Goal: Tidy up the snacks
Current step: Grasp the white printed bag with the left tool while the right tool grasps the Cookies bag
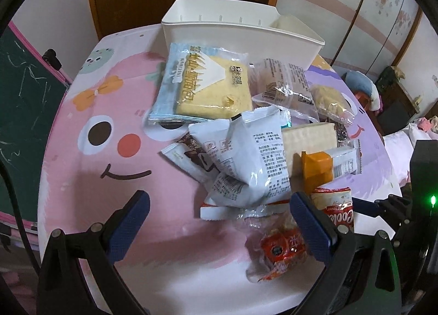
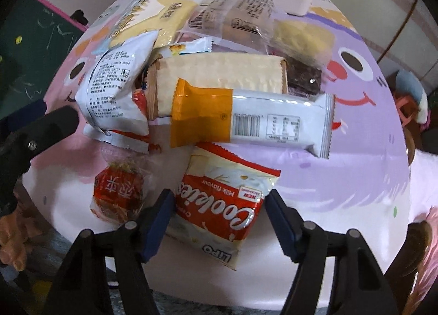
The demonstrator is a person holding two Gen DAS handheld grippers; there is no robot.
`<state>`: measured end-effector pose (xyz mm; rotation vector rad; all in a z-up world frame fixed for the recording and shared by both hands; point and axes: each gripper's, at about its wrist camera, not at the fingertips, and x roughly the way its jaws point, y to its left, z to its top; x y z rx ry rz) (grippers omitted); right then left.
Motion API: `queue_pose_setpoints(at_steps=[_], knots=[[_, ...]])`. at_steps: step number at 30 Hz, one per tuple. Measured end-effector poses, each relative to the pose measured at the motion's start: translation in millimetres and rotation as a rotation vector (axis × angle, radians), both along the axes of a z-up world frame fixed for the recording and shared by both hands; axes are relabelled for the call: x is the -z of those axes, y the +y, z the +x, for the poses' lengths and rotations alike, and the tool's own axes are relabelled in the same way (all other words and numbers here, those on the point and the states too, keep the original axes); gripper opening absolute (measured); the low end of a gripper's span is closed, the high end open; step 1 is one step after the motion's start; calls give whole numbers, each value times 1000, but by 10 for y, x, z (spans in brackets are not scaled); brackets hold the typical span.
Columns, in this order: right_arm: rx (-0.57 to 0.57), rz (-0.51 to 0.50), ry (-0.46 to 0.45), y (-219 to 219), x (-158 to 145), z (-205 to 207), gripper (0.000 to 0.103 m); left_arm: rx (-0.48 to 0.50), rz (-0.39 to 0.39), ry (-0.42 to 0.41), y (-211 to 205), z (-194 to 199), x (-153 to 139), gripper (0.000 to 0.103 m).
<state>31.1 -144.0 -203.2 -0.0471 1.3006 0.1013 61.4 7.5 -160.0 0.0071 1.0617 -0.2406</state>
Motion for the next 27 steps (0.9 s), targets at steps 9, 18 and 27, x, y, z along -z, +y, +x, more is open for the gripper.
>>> queue_pose_setpoints(at_steps=[9, 18, 27], knots=[[23, -16, -63, -258, -76, -36, 47, -6, 39, 39, -238, 164, 143, 102], [184, 97, -85, -763, -133, -19, 47, -9, 55, 75, -350, 257, 286, 98], [181, 107, -234, -790, -390, -1, 47, -26, -24, 75, -242, 276, 315, 63]])
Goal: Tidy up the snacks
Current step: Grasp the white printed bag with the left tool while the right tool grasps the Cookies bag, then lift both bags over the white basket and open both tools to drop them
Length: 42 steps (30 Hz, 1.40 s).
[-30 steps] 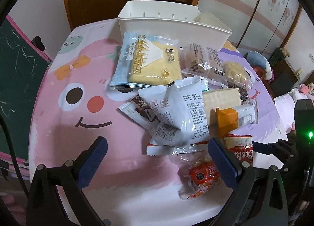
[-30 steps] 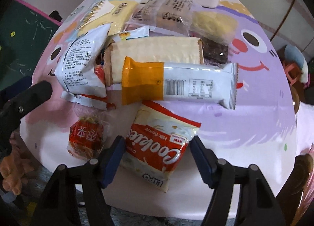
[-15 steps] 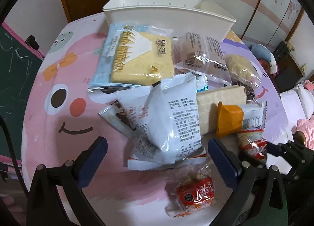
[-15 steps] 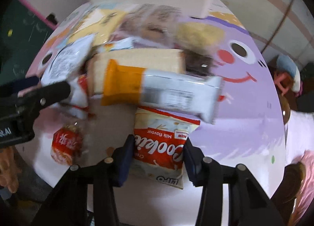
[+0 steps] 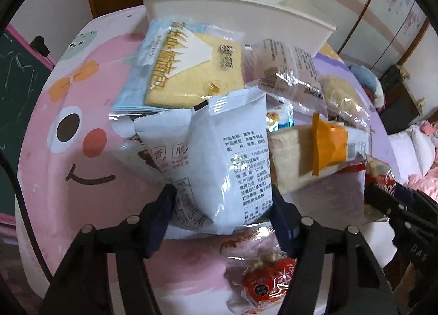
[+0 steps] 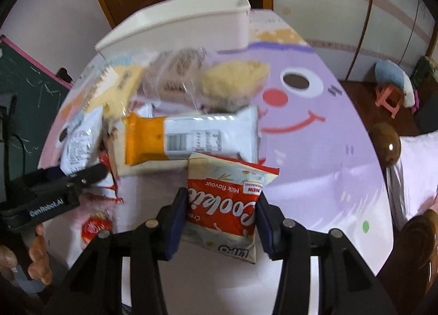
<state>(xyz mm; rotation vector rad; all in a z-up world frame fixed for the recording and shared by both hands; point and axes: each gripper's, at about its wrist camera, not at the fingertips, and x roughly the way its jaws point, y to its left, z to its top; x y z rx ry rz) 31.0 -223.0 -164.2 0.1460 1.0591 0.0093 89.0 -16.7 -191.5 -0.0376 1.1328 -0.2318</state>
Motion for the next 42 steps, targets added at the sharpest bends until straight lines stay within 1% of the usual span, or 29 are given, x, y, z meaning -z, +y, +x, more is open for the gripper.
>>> queue_pose_setpoints(at_steps=[6, 13, 19, 24, 30, 35, 42], knots=[[-9, 17, -78, -21, -146, 0, 47, -38, -46, -86, 159, -97, -244, 63], [-24, 31, -120, 31, -237, -7, 47, -57, -63, -177, 278, -163, -583, 63], [-38, 4, -171, 81, -351, -12, 47, -49, -69, -239, 296, -224, -794, 63], [-42, -23, -226, 103, -491, 23, 47, -18, -83, -297, 262, -291, -989, 63], [-57, -45, -304, 138, -713, 67, 47, -6, -106, -334, 290, -333, -1139, 63], [-84, -58, -358, 185, -916, 154, 47, 1, -81, -348, 269, -280, -1250, 63], [-107, -48, -453, 182, -1343, 378, 47, -14, -45, -397, 241, -48, -1636, 63]])
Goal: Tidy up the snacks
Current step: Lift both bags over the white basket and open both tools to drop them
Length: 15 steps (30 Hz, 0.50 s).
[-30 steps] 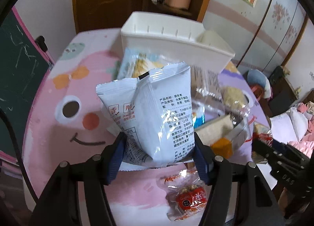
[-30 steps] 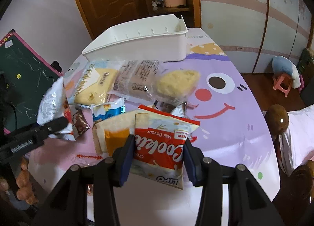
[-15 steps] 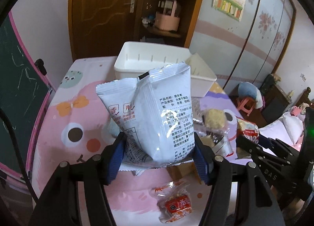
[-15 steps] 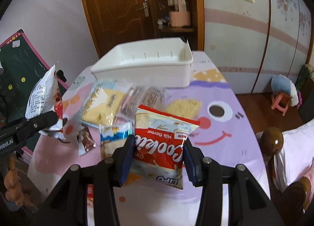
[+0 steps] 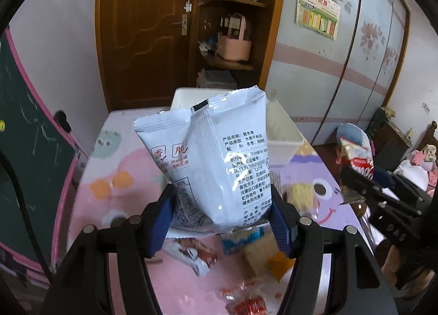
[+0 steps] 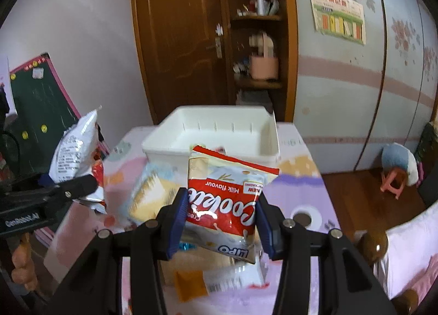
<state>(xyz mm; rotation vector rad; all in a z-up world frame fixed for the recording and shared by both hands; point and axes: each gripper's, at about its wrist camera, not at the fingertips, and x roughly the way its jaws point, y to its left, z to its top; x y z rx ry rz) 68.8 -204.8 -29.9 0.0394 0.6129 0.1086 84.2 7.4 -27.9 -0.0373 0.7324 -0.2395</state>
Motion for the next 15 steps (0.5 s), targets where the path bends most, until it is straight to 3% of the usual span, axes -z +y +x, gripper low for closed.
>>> queue_pose_setpoints(at_steps=[7, 15], knots=[[-12, 14, -110, -59, -583, 332, 47, -17, 89, -76, -108, 357, -488, 63], [-9, -23, -186, 7, -1050, 743, 47, -34, 165, -159, -194, 785, -941, 63]])
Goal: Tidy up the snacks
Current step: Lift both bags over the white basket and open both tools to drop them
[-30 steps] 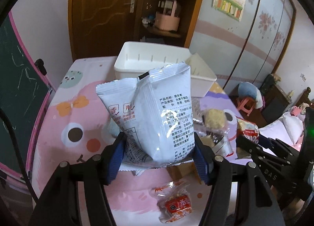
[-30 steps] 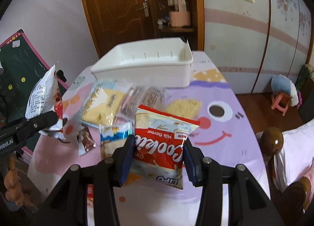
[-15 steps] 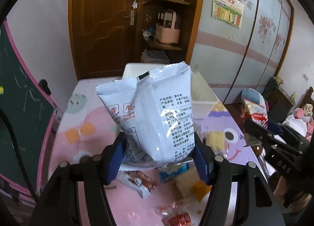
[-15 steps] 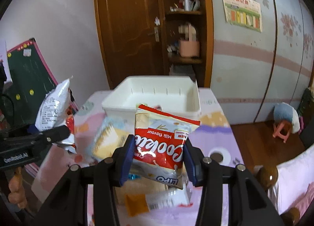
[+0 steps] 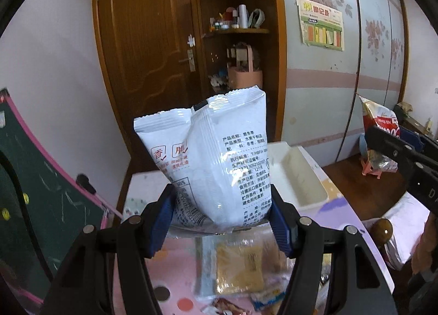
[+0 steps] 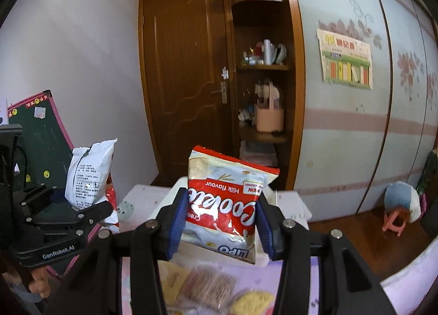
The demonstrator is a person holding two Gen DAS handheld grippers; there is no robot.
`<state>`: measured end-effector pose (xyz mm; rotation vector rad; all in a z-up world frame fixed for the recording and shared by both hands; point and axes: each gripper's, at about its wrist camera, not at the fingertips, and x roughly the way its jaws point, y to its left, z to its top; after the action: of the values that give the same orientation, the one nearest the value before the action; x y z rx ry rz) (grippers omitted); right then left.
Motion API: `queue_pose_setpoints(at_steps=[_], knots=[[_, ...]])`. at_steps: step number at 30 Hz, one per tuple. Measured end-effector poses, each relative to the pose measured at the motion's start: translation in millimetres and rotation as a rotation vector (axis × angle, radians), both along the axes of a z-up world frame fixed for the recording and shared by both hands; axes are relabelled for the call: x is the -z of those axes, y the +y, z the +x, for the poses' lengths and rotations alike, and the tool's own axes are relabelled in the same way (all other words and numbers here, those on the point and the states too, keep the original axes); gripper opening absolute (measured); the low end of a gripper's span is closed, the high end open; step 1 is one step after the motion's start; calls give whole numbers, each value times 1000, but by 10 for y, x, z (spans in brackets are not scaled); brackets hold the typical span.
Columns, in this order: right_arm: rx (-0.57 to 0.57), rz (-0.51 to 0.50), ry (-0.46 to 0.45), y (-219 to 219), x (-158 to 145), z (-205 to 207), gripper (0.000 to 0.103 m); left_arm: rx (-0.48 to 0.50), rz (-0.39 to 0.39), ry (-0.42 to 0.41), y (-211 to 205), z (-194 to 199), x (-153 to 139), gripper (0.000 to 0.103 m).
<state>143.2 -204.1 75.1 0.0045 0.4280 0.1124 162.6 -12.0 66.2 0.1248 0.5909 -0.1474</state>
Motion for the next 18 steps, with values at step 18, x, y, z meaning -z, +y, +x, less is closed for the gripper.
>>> queue_pose_setpoints(at_steps=[18], knots=[[19, 48, 48, 22, -154, 871, 47, -4, 24, 22, -262, 1050, -24, 63]])
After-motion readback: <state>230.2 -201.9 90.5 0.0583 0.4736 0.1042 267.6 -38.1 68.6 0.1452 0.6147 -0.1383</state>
